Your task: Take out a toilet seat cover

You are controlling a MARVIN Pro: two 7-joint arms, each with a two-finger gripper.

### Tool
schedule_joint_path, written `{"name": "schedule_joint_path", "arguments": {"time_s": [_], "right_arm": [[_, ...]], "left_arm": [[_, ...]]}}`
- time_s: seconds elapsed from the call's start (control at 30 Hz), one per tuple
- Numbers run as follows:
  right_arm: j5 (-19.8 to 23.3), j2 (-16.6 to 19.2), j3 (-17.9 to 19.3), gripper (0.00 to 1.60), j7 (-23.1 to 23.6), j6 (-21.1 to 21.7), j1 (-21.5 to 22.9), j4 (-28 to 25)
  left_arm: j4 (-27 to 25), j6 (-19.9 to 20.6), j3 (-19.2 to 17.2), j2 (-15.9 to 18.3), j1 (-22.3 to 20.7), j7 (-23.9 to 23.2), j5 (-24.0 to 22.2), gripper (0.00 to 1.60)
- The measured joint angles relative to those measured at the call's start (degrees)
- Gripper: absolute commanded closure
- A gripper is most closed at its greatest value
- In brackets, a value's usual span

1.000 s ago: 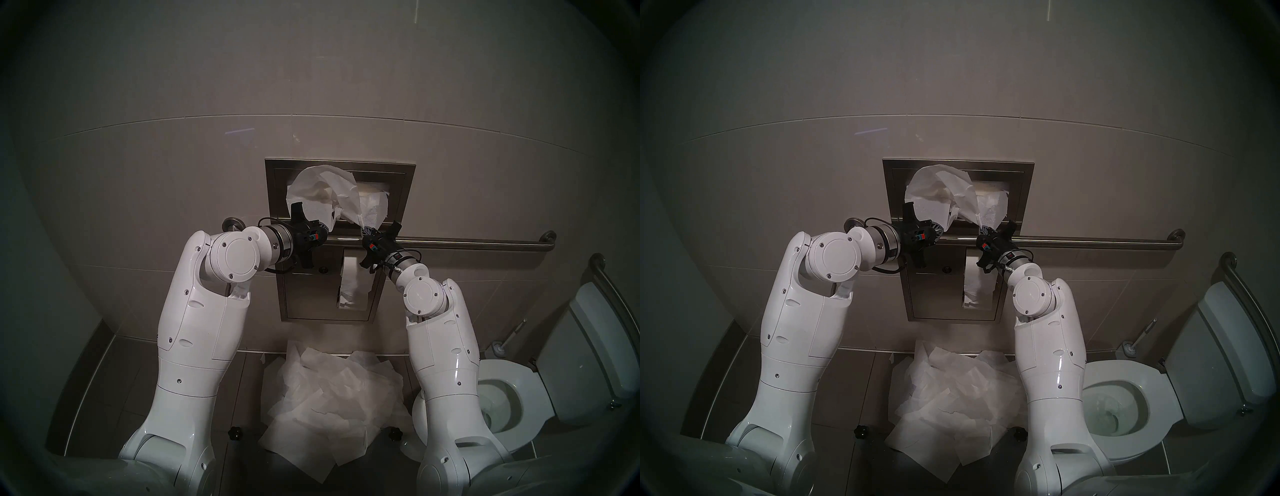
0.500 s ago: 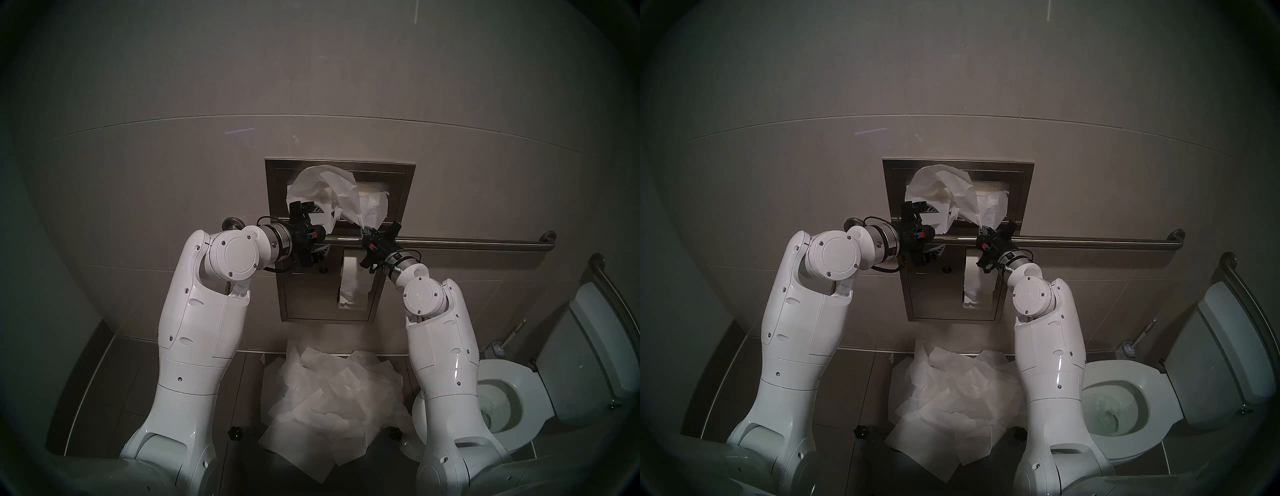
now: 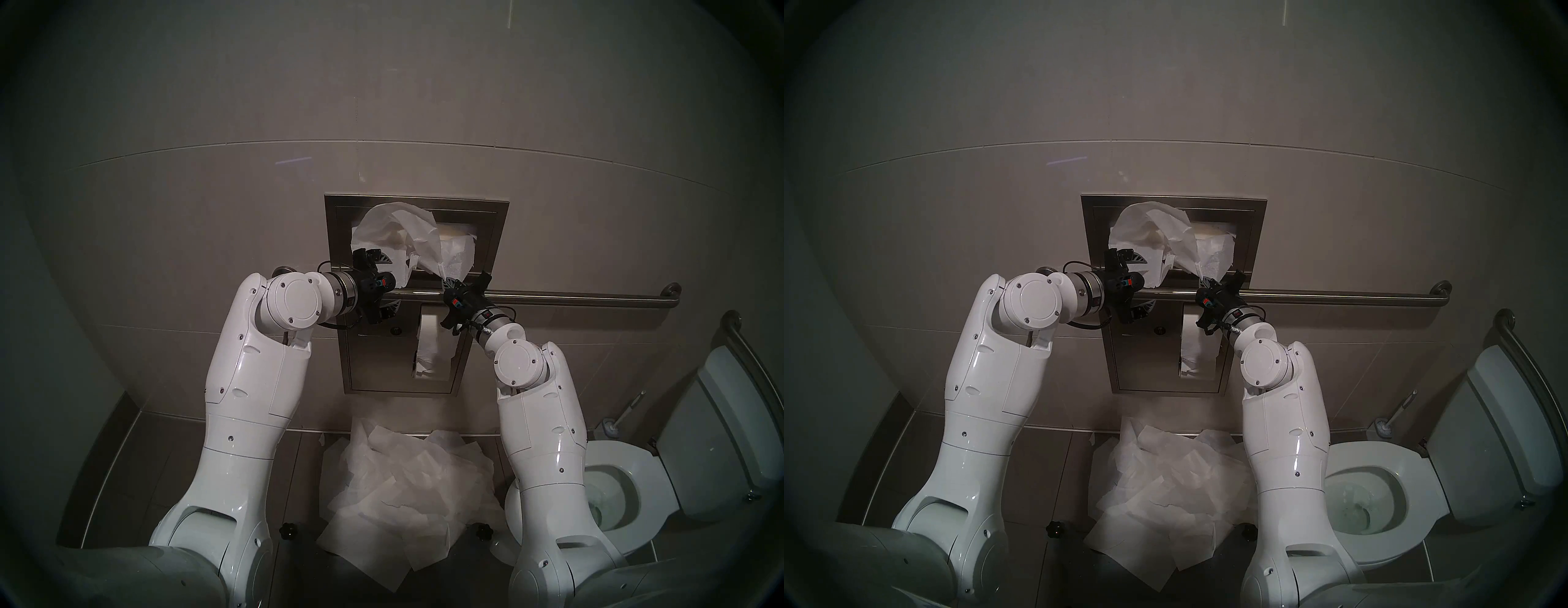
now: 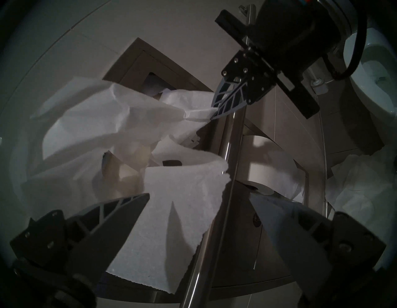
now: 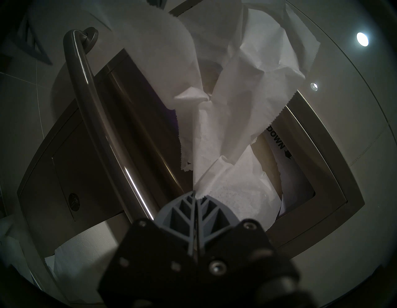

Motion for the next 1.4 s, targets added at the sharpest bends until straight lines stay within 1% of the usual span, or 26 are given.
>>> {"name": "schedule_joint_path", "arguments": {"time_s": [0.13,0.4,0.43,0.47,0.5,0.53,0.7,1.0,1.23,1.37,1.4], "right_arm": [[-0.04,-0.05,0.06,1.6,0.03,-0.04,0.0,0.02],[-0.12,-0.16,0.18,1.6,0.09,-0.13,0.0,0.05],[-0.14,-0.19,0.2,1.6,0.1,-0.16,0.0,0.05],[-0.14,-0.19,0.21,1.6,0.1,-0.16,0.0,0.05],[-0.15,-0.2,0.21,1.6,0.11,-0.17,0.01,0.05],[-0.16,-0.21,0.23,1.6,0.11,-0.18,0.01,0.05],[-0.22,-0.29,0.31,1.6,0.15,-0.25,0.01,0.03],[-0.32,-0.39,0.39,1.6,0.21,-0.33,0.01,0.0],[-0.42,-0.48,0.46,1.6,0.25,-0.38,0.01,0.0],[-0.47,-0.54,0.5,1.6,0.27,-0.42,0.01,0.0],[-0.49,-0.56,0.51,0.0,0.28,-0.43,0.01,0.0]], "left_arm": [[1.72,-0.4,-0.09,-0.04,-1.31,0.56,0.15,0.0],[2.4,-1.07,-0.1,-0.53,-4.07,2.52,1.46,0.0],[2.74,-1.13,-0.1,-0.66,-4.72,2.92,1.88,0.89],[2.85,-1.14,-0.1,-0.69,-4.87,3.0,1.97,0.89],[2.97,-1.14,-0.1,-0.72,-5.03,3.08,2.06,1.39],[3.3,-1.18,-0.1,-0.8,-5.41,3.29,2.31,1.6],[5.12,-1.68,0.02,-0.95,-6.62,3.98,3.57,1.6],[5.51,-2.46,0.05,-1.05,-6.78,3.62,3.88,1.6],[1.94,-3.04,0.28,-1.1,-5.61,1.65,3.22,1.6],[-0.73,-3.24,1.0,-1.1,-3.82,0.03,3.04,1.6],[-1.49,-3.25,1.17,-1.1,-3.1,-0.43,2.97,1.6]]}}
